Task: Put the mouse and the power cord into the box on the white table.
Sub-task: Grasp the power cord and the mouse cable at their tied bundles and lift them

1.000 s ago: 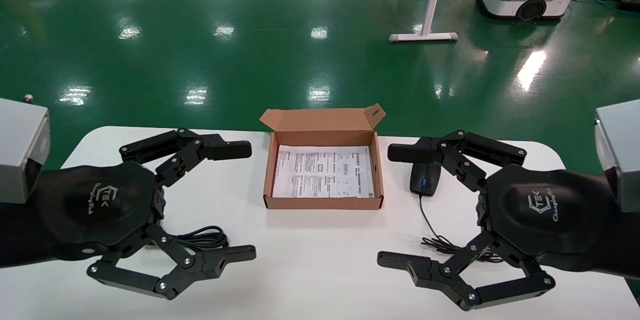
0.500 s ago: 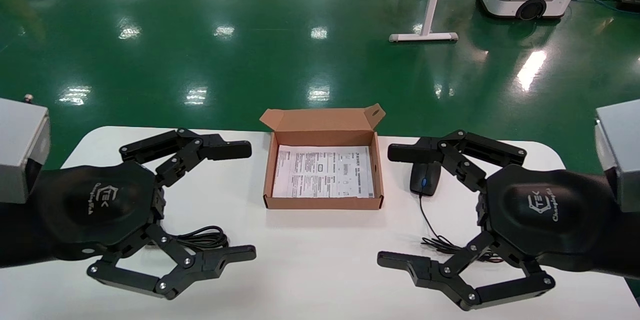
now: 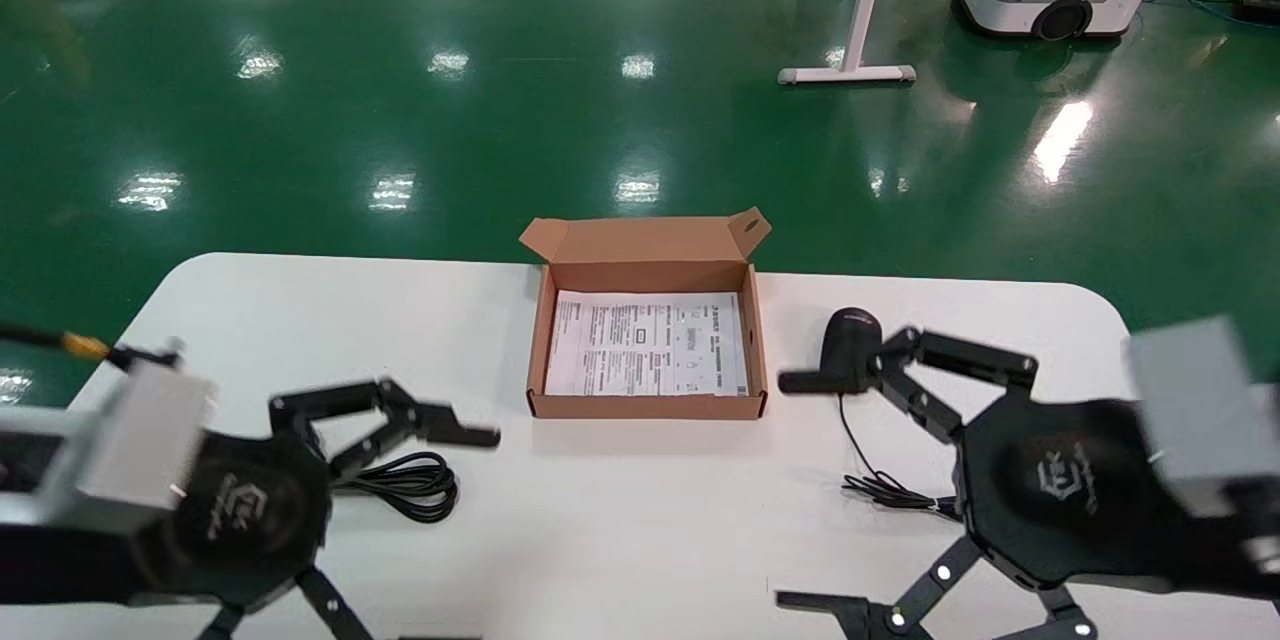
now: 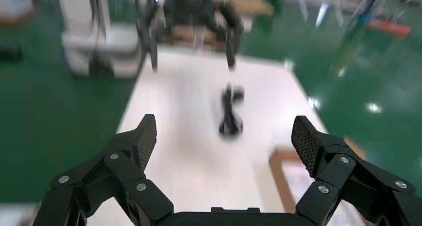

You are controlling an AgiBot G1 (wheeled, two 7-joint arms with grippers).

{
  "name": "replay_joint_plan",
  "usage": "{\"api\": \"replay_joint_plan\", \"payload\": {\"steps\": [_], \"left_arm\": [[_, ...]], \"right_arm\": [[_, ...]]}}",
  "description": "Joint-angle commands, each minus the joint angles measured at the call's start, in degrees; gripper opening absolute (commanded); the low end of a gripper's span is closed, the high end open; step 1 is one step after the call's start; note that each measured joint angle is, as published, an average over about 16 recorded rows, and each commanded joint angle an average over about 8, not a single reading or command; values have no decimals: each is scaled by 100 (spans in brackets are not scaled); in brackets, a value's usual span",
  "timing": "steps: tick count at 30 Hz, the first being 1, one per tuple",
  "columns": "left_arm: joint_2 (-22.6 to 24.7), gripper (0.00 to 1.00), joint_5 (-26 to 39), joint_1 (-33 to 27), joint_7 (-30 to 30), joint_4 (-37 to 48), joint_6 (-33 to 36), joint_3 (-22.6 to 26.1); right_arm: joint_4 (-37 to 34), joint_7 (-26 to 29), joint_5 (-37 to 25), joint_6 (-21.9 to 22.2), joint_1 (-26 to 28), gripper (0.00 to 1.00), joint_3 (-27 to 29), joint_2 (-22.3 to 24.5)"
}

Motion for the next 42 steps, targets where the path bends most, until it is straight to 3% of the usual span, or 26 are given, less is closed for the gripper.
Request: {"api": "replay_joint_plan", "payload": {"steps": [1,10,23,36,38,42], "left_arm": [[-70,100,252,-216,43,-37,68,294],[120,100,1376,-1155,645,846,17,1342],[1098,100,3113,-2256,1808,2819,-83,2600],[1993,100,3821,-2773,2987,4873,-355,3014],[2088,95,3847,-2803,3142,5112,-399,3027],[2229,45,3878,-2867,3377,5497,-434,3047]], "right_arm": [[-59,-171,-267,-130,138,100,-117,38],[-1397,-1566,-1305,-87,654,100,-1048,2],[-3921,-3189,-2640,208,1502,100,-1699,-824],[-5668,-4138,-3177,472,2010,100,-1970,-1449],[-5859,-4209,-3201,490,2053,78,-1984,-1514],[-6164,-4304,-3237,500,2135,28,-2004,-1612]]}}
